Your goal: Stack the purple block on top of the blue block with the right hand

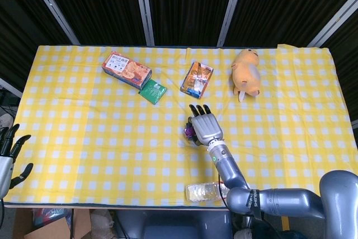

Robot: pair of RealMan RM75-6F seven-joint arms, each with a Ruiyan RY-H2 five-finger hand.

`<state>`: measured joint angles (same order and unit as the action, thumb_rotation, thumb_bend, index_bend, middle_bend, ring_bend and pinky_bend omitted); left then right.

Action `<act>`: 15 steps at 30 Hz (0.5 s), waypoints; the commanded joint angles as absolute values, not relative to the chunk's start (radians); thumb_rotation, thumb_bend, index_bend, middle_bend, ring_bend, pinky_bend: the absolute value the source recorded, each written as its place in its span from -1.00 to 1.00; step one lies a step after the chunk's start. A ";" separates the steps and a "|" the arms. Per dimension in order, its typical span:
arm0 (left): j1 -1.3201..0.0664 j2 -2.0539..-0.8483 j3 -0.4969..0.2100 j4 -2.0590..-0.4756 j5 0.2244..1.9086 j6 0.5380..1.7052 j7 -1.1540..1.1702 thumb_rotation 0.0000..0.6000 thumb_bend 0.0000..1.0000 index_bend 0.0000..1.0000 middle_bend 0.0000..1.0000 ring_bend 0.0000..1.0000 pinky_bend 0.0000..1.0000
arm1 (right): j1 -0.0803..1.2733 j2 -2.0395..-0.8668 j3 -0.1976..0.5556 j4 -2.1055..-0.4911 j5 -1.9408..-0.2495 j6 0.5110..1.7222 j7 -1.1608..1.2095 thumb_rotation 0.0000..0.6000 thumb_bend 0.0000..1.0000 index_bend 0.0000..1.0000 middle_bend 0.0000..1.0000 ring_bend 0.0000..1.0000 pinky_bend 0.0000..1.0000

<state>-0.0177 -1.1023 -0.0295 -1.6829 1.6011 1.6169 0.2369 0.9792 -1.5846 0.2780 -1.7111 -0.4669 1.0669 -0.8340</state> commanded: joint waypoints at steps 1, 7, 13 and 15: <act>-0.016 -1.103 -0.032 -1.684 1.596 1.619 0.242 1.00 -0.37 -0.61 -1.00 -1.00 -0.90 | 0.990 -1.612 0.262 -1.656 -0.466 1.032 -0.803 1.00 0.11 0.21 -1.00 -1.00 -1.00; -0.014 -1.101 -0.032 -1.686 1.597 1.622 0.242 1.00 -0.37 -0.61 -1.00 -1.00 -0.90 | 1.000 -1.622 0.250 -1.622 -0.475 1.018 -0.775 1.00 0.11 0.22 -1.00 -1.00 -1.00; -0.010 -1.096 -0.036 -1.683 1.589 1.629 0.228 1.00 -0.37 -0.61 -1.00 -1.00 -0.90 | 0.999 -1.614 0.240 -1.621 -0.478 1.019 -0.756 1.00 0.11 0.22 -1.00 -1.00 -1.00; -0.010 -1.095 -0.036 -1.683 1.589 1.629 0.226 1.00 -0.37 -0.61 -1.00 -1.00 -0.90 | 0.998 -1.611 0.237 -1.620 -0.479 1.019 -0.750 1.00 0.11 0.22 -1.00 -1.00 -1.00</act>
